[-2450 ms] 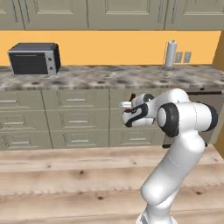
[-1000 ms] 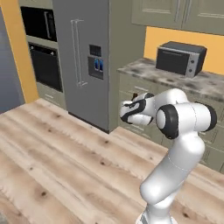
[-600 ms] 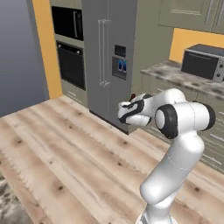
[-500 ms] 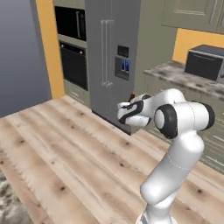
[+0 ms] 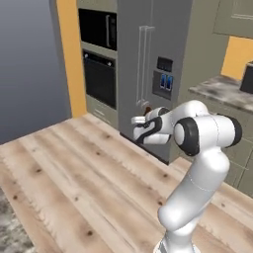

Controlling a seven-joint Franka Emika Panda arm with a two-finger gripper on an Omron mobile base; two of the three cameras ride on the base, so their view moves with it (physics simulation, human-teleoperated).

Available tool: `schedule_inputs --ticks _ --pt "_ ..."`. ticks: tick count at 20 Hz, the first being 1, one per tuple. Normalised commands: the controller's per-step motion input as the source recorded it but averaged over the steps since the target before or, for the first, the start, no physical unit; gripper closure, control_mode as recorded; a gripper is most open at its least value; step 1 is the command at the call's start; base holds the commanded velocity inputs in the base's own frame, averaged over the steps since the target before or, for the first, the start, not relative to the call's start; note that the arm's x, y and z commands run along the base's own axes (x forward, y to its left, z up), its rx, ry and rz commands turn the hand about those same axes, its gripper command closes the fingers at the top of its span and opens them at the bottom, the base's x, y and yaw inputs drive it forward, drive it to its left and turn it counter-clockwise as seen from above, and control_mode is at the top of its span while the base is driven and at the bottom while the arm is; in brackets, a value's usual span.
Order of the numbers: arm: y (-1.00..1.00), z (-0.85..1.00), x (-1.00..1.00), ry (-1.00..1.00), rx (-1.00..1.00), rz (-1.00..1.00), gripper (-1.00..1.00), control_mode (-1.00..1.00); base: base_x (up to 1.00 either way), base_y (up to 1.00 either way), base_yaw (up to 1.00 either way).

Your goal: Place the large bottle from the dining counter next to the other large bottle outside the sink, and place the small bottle from the dining counter next to the other small bottle inside the sink.

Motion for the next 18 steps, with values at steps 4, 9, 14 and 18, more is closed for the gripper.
schedule_inputs --ticks 4,9,14,18 --pt "0.0 0.0 0.0 0.0 0.0 0.0 1.0 1.0 1.0 0.75 0.11" --pt "0.0 0.0 0.0 0.0 0.0 0.0 1.0 1.0 1.0 0.55 0.26" --pt "0.0 0.0 0.0 0.0 0.0 0.0 1.0 1.0 1.0 0.34 0.38" --pt "0.0 0.0 0.0 0.0 0.0 0.0 1.0 1.0 1.0 0.02 0.38"
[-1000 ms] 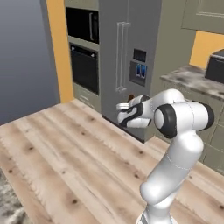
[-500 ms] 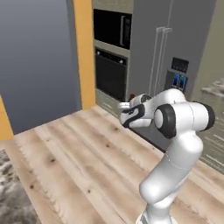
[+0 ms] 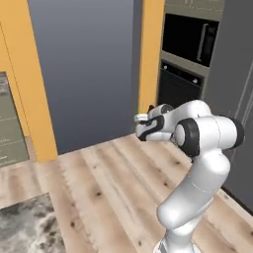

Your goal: Place the large bottle from the dining counter next to the other large bottle outside the sink, and place the small bottle from the dining counter next to the other small bottle inside the sink.

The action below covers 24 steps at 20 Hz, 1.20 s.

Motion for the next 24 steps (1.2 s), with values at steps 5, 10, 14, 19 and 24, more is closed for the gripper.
schedule_inputs --ticks 5,10,14,19,24 --pt "0.0 0.0 0.0 0.0 0.0 0.0 1.0 1.0 1.0 -0.11 0.36" --pt "0.0 0.0 0.0 0.0 0.0 0.0 1.0 1.0 1.0 -0.03 0.51" --pt "0.0 0.0 0.0 0.0 0.0 0.0 1.0 1.0 1.0 0.0 0.65" --pt "0.0 0.0 0.0 0.0 0.0 0.0 1.0 1.0 1.0 0.0 0.65" --pt "0.0 0.0 0.0 0.0 0.0 0.0 1.0 1.0 0.97 -0.07 0.55"
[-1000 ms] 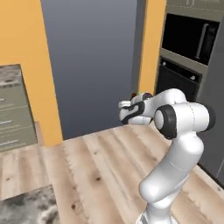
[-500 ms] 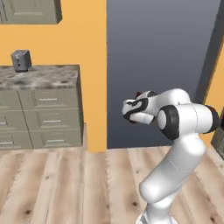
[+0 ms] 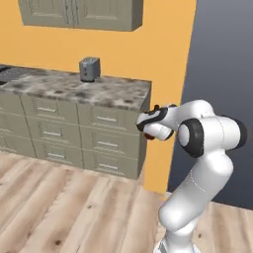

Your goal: Place the large bottle from the dining counter next to the other large bottle outside the sink, and place the small bottle from the dining counter next to the other small bottle inside the sink.

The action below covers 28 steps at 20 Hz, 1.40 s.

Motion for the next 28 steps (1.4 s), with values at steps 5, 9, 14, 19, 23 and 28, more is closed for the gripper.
schedule_inputs --ticks 5,9,14,19,23,28 --pt "0.0 0.0 0.0 0.0 0.0 0.0 1.0 1.0 1.0 -0.28 0.57" --pt "0.0 0.0 0.0 0.0 0.0 0.0 1.0 1.0 1.0 -0.04 0.57" --pt "0.0 0.0 0.0 0.0 0.0 0.0 1.0 1.0 1.0 0.29 0.57" --pt "0.0 0.0 0.0 0.0 0.0 0.0 1.0 1.0 1.0 0.43 0.57" --pt "0.0 0.0 0.0 0.0 0.0 0.0 1.0 1.0 1.0 0.29 0.54" --pt "0.0 0.0 0.0 0.0 0.0 0.0 1.0 1.0 1.0 0.03 0.49"
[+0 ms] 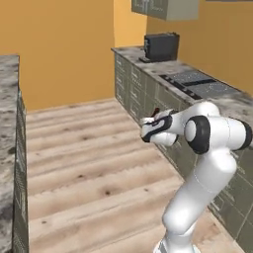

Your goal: Place the large bottle from the dining counter next to the other large bottle outside the sink, and place the small bottle from the dining counter next to the other small bottle inside the sink.

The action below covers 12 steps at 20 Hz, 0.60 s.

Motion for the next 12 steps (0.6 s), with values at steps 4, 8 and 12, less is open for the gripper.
schedule_inputs --ticks 4,8,12 --pt "0.0 0.0 0.0 0.0 0.0 0.0 1.0 1.0 1.0 0.0 0.43" --pt "0.0 0.0 0.0 0.0 0.0 0.0 1.0 1.0 1.0 0.0 0.48" --pt "0.0 0.0 0.0 0.0 0.0 0.0 1.0 1.0 0.85 -0.01 0.53"
